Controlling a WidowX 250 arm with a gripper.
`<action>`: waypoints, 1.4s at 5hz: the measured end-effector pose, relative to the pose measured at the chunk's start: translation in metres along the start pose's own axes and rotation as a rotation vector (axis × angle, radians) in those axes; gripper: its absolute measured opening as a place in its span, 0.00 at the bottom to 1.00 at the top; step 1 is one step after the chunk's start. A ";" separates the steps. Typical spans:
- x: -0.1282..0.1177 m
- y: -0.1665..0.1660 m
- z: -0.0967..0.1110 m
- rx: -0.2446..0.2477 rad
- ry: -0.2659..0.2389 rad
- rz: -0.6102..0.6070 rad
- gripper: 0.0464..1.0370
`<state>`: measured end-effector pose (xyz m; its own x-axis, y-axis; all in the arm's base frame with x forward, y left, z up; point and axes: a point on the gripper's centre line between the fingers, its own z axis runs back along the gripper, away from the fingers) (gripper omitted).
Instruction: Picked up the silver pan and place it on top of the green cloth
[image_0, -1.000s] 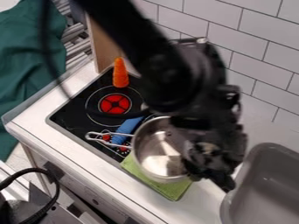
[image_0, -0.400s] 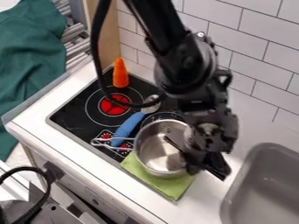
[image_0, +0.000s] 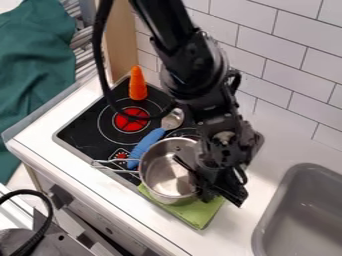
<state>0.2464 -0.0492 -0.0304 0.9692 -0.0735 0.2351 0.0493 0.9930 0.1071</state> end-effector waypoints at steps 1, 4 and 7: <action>0.008 -0.005 0.014 -0.047 -0.064 -0.057 0.47; 0.021 0.017 0.083 0.003 -0.219 -0.005 0.97; 0.019 0.020 0.056 0.023 -0.035 0.064 0.97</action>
<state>0.2518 -0.0355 0.0305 0.9611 -0.0135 0.2760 -0.0184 0.9935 0.1126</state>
